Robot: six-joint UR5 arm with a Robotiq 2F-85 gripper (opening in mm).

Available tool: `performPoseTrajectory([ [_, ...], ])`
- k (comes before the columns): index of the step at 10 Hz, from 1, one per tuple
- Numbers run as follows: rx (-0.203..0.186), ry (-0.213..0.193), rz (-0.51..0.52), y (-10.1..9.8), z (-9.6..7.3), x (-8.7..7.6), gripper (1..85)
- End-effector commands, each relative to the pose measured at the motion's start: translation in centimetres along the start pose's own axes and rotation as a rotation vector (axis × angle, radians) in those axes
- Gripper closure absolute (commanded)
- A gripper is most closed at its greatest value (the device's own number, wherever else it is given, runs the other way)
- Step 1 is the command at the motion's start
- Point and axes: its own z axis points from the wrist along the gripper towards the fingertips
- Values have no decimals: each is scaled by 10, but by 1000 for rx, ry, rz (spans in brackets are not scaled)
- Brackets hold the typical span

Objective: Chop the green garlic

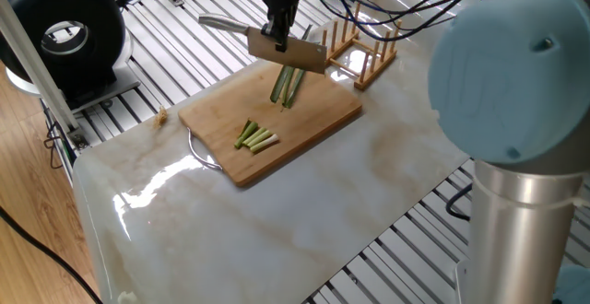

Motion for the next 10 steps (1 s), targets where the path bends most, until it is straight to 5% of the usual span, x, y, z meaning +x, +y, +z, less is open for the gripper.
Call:
performPoseTrajectory([
  [1,-40,-28,-22,-6,14,-11,843],
  [10,-58,-13,-30,-4,28,-8,843],
])
